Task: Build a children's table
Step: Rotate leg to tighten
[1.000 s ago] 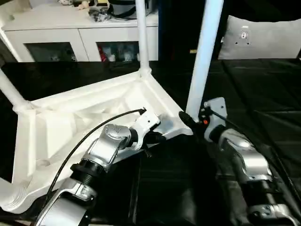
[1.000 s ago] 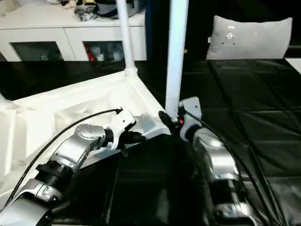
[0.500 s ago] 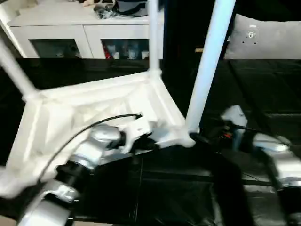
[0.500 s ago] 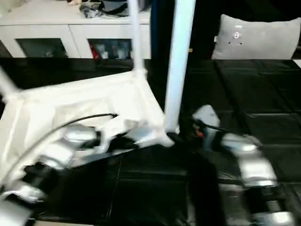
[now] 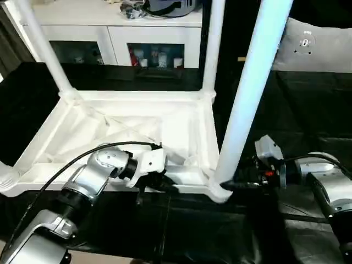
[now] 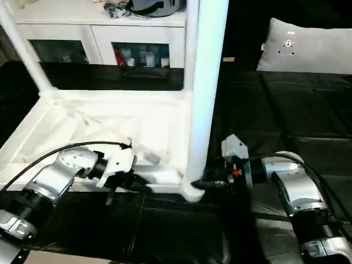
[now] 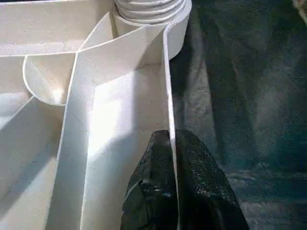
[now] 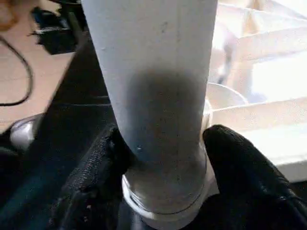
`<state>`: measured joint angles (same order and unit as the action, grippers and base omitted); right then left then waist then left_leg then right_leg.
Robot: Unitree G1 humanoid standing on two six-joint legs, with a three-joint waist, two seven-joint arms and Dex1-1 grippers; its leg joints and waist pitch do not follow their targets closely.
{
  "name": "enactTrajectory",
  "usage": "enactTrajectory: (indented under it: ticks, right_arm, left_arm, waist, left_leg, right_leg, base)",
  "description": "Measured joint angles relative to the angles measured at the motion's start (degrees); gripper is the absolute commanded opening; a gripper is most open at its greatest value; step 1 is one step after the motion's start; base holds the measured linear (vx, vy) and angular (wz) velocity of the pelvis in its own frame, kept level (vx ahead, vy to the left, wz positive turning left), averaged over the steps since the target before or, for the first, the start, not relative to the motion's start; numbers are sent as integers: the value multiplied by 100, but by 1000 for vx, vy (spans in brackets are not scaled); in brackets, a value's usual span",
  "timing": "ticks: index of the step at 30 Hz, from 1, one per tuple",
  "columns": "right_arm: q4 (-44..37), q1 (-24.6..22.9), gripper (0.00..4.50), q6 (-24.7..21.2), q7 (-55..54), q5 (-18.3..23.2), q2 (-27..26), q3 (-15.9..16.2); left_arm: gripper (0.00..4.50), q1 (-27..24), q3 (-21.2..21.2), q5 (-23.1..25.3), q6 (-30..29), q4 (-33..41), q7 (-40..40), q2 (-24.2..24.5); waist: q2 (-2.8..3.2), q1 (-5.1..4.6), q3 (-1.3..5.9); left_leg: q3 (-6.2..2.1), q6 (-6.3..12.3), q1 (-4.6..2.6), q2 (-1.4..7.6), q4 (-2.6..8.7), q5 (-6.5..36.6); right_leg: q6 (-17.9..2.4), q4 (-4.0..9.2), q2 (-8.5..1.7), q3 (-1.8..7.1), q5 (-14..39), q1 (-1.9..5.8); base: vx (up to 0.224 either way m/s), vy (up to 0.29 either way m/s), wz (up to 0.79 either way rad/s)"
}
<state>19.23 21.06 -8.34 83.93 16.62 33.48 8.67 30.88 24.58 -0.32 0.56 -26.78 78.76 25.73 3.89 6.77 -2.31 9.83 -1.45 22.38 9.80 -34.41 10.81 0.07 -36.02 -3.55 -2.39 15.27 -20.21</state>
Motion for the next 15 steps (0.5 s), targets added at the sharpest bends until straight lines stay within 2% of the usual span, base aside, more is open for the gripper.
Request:
enactTrajectory:
  ticks: [1,3,9,13,15]
  right_arm:
    - [0,0,237,-18,45,12,0,12]
    - [-10,-4,209,-114,135,76,11,44]
    - [-176,-105,198,-301,142,207,44,39]
    - [-571,-438,196,-584,-96,372,-62,-175]
    - [-735,-586,196,-726,-463,361,-140,-267]
  left_arm:
    - [0,0,1,0,11,0,28,4]
    - [0,1,1,-1,34,-1,102,16]
    - [0,0,-27,-125,-104,2,238,15]
    - [0,-50,-142,-249,-513,156,254,-41]
    - [0,-85,-224,-245,-794,166,97,-100]
  waist:
    - [-1,2,-1]
    - [-10,3,-2]
    - [-11,11,0]
    - [-4,44,5]
    - [-2,18,6]
  left_leg:
    - [0,0,1,0,-2,0]
    - [1,0,1,0,-3,0]
    - [2,0,2,0,-5,0]
    - [4,0,3,2,-5,0]
    - [6,-1,2,2,-6,-1]
  right_leg:
    - [0,0,0,0,0,0]
    - [0,-3,-1,0,0,0]
    - [0,-8,-1,2,0,-4]
    - [-2,-11,-2,2,1,-7]
    - [-2,-20,-1,7,0,-13]
  base:
    - [0,0,0]
    - [0,0,0]
    - [0,0,0]
    - [0,0,0]
    - [0,0,0]
